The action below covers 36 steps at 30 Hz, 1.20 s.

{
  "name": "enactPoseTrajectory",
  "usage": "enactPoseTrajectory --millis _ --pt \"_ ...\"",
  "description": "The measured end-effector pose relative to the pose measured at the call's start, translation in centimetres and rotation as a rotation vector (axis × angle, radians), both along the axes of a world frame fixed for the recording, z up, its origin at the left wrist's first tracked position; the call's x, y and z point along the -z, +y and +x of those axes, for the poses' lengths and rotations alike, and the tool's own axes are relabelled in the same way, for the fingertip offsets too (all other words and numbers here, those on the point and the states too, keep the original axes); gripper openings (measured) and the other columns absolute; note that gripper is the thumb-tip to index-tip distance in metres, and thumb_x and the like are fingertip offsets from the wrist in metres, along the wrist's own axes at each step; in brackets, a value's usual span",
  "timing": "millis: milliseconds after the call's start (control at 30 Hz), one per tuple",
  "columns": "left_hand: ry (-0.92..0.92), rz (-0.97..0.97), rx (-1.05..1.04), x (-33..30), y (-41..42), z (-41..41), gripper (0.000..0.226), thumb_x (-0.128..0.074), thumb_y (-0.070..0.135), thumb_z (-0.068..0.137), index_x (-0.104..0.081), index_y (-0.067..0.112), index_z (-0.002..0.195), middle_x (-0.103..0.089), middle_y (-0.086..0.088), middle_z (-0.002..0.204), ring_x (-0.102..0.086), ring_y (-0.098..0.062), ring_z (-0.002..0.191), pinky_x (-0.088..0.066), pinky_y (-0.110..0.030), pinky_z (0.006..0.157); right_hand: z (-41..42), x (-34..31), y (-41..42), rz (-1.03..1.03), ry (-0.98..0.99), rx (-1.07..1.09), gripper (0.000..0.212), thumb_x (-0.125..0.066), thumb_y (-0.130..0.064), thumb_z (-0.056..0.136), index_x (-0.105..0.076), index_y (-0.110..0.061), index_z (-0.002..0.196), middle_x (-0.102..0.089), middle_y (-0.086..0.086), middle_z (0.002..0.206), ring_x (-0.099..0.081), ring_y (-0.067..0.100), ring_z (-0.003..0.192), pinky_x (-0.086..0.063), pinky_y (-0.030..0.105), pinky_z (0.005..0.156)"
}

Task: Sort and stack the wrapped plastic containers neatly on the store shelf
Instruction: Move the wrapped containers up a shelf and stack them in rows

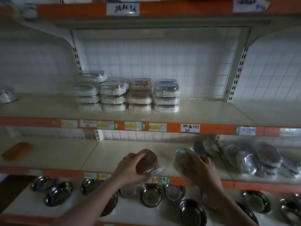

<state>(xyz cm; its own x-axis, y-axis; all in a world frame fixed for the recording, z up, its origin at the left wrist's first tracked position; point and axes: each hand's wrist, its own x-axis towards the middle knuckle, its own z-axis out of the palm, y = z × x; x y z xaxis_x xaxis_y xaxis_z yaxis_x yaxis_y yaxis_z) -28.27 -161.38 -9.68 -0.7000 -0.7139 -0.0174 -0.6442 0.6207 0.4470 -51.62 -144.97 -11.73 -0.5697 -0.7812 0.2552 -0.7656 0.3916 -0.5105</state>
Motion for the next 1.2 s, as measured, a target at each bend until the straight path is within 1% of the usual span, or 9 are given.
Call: enactPoseTrajectory --millis 367,500,633,767,833,900,1000,1133,1200 --pt "0.036 -0.042 0.117 -7.9 -1.2 7.1 0.091 -0.072 0.057 0.068 -0.025 0.040 0.145 -0.040 0.003 0.128 -0.041 -0.015 0.120 -0.038 -0.032 0.101 5.4 -8.6 -1.0 -0.076 0.076 0.013 0.066 -0.076 -0.048 0.069 -0.053 -0.034 0.129 -0.054 0.008 0.114 -0.051 0.028 0.104 -0.044 0.036 0.085" --pt "0.064 -0.042 0.128 -10.3 -2.5 8.3 0.096 -0.068 0.065 0.056 -0.030 0.043 0.142 -0.043 0.002 0.124 -0.044 -0.015 0.117 -0.040 -0.034 0.101 6.3 -11.5 -2.2 -0.049 0.086 -0.019 0.066 -0.072 -0.049 0.072 -0.047 -0.040 0.132 -0.054 0.006 0.116 -0.049 0.027 0.106 -0.043 0.037 0.089" --pt "0.138 -0.072 0.132 -12.0 -4.0 8.5 0.098 -0.061 0.071 0.047 -0.040 0.041 0.137 -0.052 0.005 0.123 -0.050 -0.012 0.115 -0.043 -0.030 0.097 6.3 -13.7 -3.8 -0.069 0.084 -0.009 0.066 -0.075 -0.044 0.071 -0.051 -0.034 0.131 -0.053 0.008 0.119 -0.049 0.030 0.111 -0.041 0.035 0.092" --pt "0.222 -0.104 0.177 -14.5 -4.8 7.8 0.092 -0.064 0.062 0.048 -0.051 0.029 0.133 -0.058 0.007 0.109 -0.055 -0.006 0.100 -0.043 -0.022 0.087 5.3 -15.2 -5.9 -0.069 0.084 -0.020 0.063 -0.074 -0.044 0.070 -0.052 -0.034 0.128 -0.052 0.008 0.117 -0.051 0.029 0.111 -0.042 0.036 0.094" --pt "0.218 -0.110 0.168 -15.3 -5.7 7.0 0.091 -0.070 0.060 0.052 -0.048 0.030 0.135 -0.055 0.007 0.113 -0.052 -0.006 0.104 -0.042 -0.021 0.089 4.5 -15.8 -7.2 -0.079 0.075 -0.025 0.063 -0.073 -0.045 0.070 -0.052 -0.034 0.128 -0.051 0.007 0.118 -0.050 0.029 0.113 -0.043 0.038 0.094" --pt "0.207 -0.137 0.168 -15.7 -7.3 5.9 0.097 -0.064 0.068 0.048 -0.045 0.033 0.137 -0.053 0.007 0.117 -0.050 -0.007 0.109 -0.041 -0.023 0.093 3.4 -16.4 -8.6 -0.090 0.096 -0.036 0.063 -0.073 -0.044 0.071 -0.051 -0.033 0.129 -0.051 0.008 0.119 -0.048 0.030 0.113 -0.042 0.036 0.093" --pt "0.181 -0.142 0.169 -16.6 -9.8 3.4 0.096 -0.068 0.065 0.051 -0.045 0.031 0.138 -0.050 0.013 0.115 -0.048 -0.004 0.109 -0.039 -0.019 0.090 1.1 -17.5 -10.9 -0.121 0.113 -0.064 0.064 -0.074 -0.041 0.072 -0.050 -0.031 0.131 -0.050 0.009 0.120 -0.047 0.029 0.112 -0.041 0.035 0.091" --pt "0.106 -0.176 0.150 -17.9 -14.1 -0.5 0.101 -0.063 0.074 0.048 -0.038 0.040 0.140 -0.047 0.005 0.133 -0.047 -0.011 0.120 -0.040 -0.033 0.103 -2.5 -19.8 -14.1 -0.191 0.130 -0.093 0.064 -0.075 -0.041 0.071 -0.051 -0.033 0.130 -0.050 0.007 0.119 -0.049 0.027 0.109 -0.044 0.036 0.089" --pt "0.092 -0.195 0.145 -18.9 -16.0 -2.6 0.099 -0.067 0.071 0.050 -0.037 0.041 0.140 -0.045 0.006 0.133 -0.046 -0.012 0.120 -0.039 -0.032 0.103 -4.4 -21.2 -15.7 -0.212 0.140 -0.113 0.064 -0.076 -0.040 0.071 -0.052 -0.031 0.130 -0.051 0.008 0.119 -0.051 0.027 0.107 -0.046 0.037 0.089"
